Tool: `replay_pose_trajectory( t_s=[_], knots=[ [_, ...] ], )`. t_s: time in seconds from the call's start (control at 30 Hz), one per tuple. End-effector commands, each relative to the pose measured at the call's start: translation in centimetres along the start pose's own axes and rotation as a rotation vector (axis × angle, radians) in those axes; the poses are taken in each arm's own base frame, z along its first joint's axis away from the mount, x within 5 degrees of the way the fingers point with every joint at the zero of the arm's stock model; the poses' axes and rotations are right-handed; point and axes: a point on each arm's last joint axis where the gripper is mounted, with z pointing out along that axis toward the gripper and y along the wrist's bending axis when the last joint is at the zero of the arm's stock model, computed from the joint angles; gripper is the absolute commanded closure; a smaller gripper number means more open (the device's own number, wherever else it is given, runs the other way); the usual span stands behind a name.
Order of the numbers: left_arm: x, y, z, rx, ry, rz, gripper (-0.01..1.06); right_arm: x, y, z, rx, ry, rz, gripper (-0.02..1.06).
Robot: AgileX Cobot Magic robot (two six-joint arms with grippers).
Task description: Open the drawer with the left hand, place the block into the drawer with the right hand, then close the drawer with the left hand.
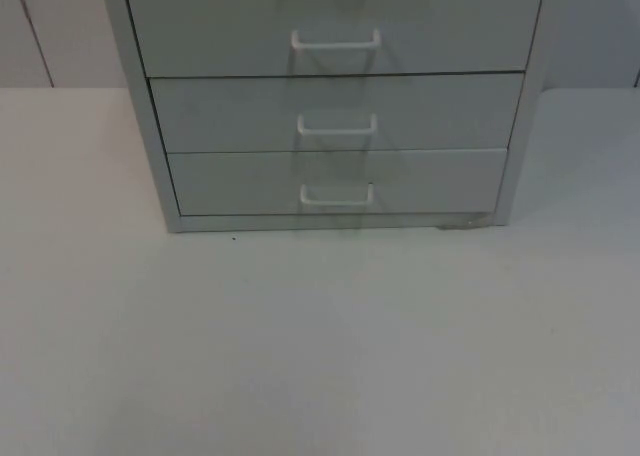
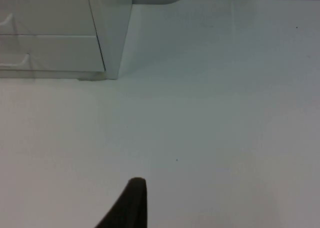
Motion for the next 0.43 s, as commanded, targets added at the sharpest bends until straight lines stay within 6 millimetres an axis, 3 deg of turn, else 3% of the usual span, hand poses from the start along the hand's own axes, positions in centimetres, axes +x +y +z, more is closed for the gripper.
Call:
replay_pose_trajectory(
  t_s=[0.0,0.4],
  knots=[
    [0.11,-0.05,0.03,0.002,0.002,-0.009,0.0,-0.02,-0.01,0.02,0.007,-0.013,0.002,-0.01],
    [0.1,-0.06,0.05,-0.025,0.001,-0.024,0.0,-0.02,-0.01,0.02,0.007,-0.013,0.002,-0.01]
  ],
)
